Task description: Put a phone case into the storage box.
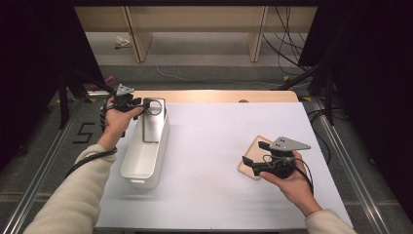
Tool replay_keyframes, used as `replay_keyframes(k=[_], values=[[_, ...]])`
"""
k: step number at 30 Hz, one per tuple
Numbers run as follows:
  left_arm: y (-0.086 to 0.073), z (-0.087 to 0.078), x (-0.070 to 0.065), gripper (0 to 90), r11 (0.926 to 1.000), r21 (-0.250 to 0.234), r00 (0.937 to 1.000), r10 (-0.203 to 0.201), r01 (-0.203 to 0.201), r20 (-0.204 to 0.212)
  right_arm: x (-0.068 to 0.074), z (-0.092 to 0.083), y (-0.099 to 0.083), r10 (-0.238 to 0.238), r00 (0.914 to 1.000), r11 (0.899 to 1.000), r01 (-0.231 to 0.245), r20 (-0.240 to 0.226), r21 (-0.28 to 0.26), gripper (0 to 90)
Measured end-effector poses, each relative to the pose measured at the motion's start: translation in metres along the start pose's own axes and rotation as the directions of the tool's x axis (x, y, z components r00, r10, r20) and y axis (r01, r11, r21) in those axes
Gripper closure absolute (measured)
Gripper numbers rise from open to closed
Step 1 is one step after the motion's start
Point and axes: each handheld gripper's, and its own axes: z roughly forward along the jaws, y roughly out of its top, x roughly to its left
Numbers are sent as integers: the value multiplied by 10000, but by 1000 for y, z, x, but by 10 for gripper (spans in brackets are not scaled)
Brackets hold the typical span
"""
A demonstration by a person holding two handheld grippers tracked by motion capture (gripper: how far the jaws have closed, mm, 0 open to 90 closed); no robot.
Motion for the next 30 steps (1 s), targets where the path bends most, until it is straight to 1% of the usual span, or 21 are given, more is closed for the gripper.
replay_keyframes(k=[2, 4, 7, 9, 11, 12, 13, 14, 16, 17, 18, 20, 24, 26, 30], values=[[1, -2, -1, 528, 9999, -67, 10000, -79, 79, -32, 0, 0, 0, 6, 10000, 10000, -6, 20, -7, 163], [1, -5, -2, 500, 9995, -152, 9997, -262, 262, 25, 0, 0, 0, 7, 10000, 10000, -7, 26, 1, 164], [3, -11, -5, 424, 9986, -142, 9984, -511, 514, 236, 0, 0, 0, -15, 10000, 10000, 15, 36, 18, 163], [4, -18, -7, 344, 9979, -260, 9978, -580, 588, 315, 0, 0, 0, -34, 10000, 10000, 34, 42, 36, 163], [5, -25, -9, 273, 9964, -221, 9959, -812, 821, 403, 0, 0, 0, -63, 10000, 10000, 62, 74, 68, 163], [4, -29, -11, 221, 9957, -209, 9949, -891, 902, 474, -1, 0, 0, -51, 10000, 10000, 50, 75, 50, 163], [4, -33, -13, 189, 9956, -231, 9946, -900, 913, 525, -1, 1, 0, -54, 9999, 10000, 53, 86, 61, 163], [3, -38, -15, 151, 9960, -186, 9945, -866, 879, 593, -1, 0, 0, -62, 9999, 9999, 61, 103, 87, 163], [0, -47, -20, 126, 9970, -140, 9937, -743, 757, 842, -1, 1, 0, -78, 9999, 9999, 76, 129, 125, 163], [-1, -50, -22, 93, 9974, -115, 9936, -696, 709, 885, -1, 1, 0, -87, 9999, 9999, 85, 136, 145, 163], [-2, -54, -24, 79, 9976, -121, 9931, -666, 681, 961, -1, 1, -1, -87, 9999, 9998, 84, 134, 157, 163], [-5, -62, -30, 58, 9982, -149, 9931, -565, 584, 1030, -1, 1, -1, -107, 9998, 9998, 105, 139, 165, 162], [-13, -76, -43, 1, 9997, -132, 9937, -181, 197, 1102, -1, 2, -1, -121, 9998, 9997, 117, 173, 201, 162], [-18, -82, -49, 0, 10000, -84, 9936, -25, 35, 1131, -2, 2, -1, -97, 9998, 9997, 93, 194, 224, 162], [-28, -96, -63, 0, 9997, -139, 9907, 229, -212, 1343, -2, 2, -1, -90, 9998, 9997, 85, 200, 222, 162]])
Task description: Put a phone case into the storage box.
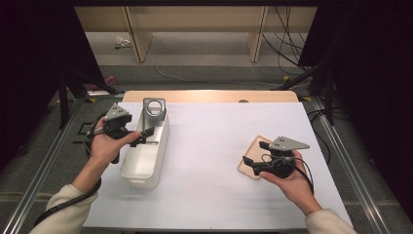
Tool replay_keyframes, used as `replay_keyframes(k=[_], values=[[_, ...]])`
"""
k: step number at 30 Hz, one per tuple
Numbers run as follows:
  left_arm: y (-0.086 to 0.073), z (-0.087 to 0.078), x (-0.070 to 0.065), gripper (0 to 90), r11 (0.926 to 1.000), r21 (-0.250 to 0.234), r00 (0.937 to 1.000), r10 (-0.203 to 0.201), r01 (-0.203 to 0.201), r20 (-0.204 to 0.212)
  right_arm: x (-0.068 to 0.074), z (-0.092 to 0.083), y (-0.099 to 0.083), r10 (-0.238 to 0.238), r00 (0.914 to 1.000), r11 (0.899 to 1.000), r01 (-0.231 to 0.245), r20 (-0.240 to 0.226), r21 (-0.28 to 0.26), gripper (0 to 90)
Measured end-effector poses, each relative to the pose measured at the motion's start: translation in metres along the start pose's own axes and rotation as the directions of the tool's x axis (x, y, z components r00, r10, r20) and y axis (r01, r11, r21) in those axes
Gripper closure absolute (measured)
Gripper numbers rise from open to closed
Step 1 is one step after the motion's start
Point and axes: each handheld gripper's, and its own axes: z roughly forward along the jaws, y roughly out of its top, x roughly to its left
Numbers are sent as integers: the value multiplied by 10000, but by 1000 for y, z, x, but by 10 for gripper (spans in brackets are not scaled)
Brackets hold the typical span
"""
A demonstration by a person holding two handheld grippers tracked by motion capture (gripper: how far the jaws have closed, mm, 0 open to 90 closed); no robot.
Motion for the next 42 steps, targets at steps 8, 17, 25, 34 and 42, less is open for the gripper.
replay_keyframes(k=[8, 17, 25, 34, 42], values=[[-27, -22, -38, 1, 9985, -279, 9960, 496, -477, 740, 0, -1, 0, -24, 10000, 10000, 24, 27, 41, 162], [-48, -30, -52, 1, 9969, -618, 9941, 543, -486, 936, 1, 2, 1, -111, 9999, 9998, 112, -25, 149, 162], [-51, -28, -60, 4, 9960, -614, 9916, 716, -652, 1076, 1, 2, 0, -89, 10000, 9998, 90, -44, 167, 162], [-53, -27, -59, 7, 9966, -544, 9922, 672, -617, 1049, 1, 2, -1, -116, 9999, 9997, 118, -85, 192, 162], [-54, -26, -58, 9, 9972, -595, 9928, 516, -453, 1085, 1, 4, -1, -156, 9999, 9993, 156, -12, 335, 163]])
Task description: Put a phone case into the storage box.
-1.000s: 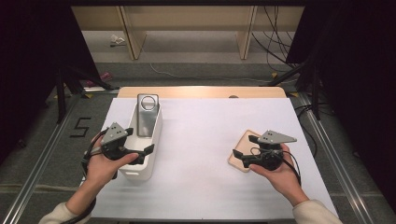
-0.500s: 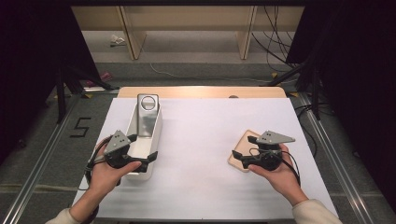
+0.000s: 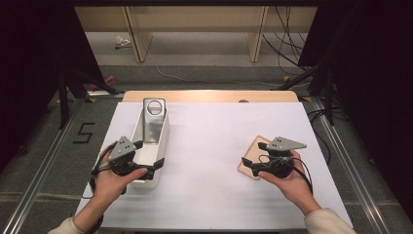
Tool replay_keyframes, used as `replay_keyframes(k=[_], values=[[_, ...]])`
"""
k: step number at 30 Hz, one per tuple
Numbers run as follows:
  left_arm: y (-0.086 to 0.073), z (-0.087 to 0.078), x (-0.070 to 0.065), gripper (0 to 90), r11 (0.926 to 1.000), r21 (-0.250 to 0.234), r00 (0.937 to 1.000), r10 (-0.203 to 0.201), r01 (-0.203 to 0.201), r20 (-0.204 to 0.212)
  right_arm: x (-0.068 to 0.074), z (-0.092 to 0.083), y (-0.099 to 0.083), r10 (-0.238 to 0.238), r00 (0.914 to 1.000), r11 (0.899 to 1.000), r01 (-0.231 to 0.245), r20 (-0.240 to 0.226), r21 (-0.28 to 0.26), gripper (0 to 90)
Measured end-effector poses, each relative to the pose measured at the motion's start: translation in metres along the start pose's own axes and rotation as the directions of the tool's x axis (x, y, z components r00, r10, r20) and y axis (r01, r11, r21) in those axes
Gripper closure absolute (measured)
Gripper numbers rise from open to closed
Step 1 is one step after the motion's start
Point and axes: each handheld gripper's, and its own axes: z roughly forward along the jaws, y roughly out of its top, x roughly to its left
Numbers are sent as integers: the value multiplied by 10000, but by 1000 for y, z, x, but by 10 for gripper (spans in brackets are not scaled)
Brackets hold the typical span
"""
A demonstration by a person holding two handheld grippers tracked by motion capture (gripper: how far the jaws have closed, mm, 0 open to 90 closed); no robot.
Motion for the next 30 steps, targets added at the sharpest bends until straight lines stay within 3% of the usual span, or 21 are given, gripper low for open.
replay_keyframes(k=[5, 15, 19, 25, 30], values=[[-1, 0, 0, 14, 10000, 27, 10000, 58, -58, -76, 1, 2, 0, -136, 9999, 9997, 137, -19, 226, 209], [-4, 2, -1, 17, 9999, 103, 9999, 37, -36, -119, 4, 3, -2, -346, 9994, 9950, 341, 36, 944, 448], [-4, 2, -2, 20, 9999, 101, 9999, 76, -75, -95, 2, 3, -3, -326, 9994, 9911, 308, 114, 1297, 587], [-5, 2, -3, 23, 9999, 64, 9999, 150, -150, -81, -1, 1, -3, -364, 9993, 9781, 345, 57, 2051, 795], [-6, 2, -5, 25, 9997, 53, 9997, 243, -243, -37, -2, 3, -4, -464, 9989, 9650, 472, -90, 2581, 844]])
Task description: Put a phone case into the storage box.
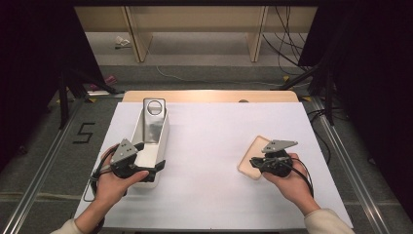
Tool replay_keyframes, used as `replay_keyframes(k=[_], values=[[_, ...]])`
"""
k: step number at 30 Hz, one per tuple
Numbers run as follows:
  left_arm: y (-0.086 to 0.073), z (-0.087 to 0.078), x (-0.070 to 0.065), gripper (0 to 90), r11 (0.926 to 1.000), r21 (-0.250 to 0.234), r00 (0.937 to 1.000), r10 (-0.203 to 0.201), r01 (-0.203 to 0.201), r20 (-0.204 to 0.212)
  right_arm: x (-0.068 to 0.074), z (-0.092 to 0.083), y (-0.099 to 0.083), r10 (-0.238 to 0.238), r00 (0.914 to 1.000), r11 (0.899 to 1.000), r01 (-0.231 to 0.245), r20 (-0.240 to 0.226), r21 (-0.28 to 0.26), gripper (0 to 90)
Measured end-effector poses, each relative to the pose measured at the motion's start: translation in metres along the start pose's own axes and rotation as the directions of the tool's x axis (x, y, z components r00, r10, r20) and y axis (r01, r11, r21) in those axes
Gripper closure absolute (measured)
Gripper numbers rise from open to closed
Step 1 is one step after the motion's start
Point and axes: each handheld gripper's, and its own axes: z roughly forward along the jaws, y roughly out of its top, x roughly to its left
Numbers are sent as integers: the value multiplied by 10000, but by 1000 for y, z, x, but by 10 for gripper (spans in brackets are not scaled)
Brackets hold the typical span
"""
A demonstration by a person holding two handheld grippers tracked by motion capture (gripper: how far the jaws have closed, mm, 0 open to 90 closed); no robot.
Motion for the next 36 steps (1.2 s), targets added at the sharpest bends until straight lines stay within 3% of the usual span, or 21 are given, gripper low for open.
replay_keyframes(k=[5, 14, 23, 36], values=[[0, 1, -2, 25, 9999, 30, 9999, 130, -130, 18, 2, 3, 0, -196, 9998, 9977, 199, -62, 652, 871], [-1, 2, -2, 29, 9996, 104, 9996, 279, -279, 20, 2, 11, 0, -430, 9988, 9841, 387, 216, 1732, 900], [-1, 3, -3, 33, 9995, 130, 9996, 274, -275, 57, 0, 18, -2, -494, 9982, 9636, 387, 337, 2645, 900], [-2, 4, -4, 37, 9994, 161, 9995, 290, -291, 110, -3, 25, -6, -460, 9985, 9483, 348, 280, 3156, 900]])
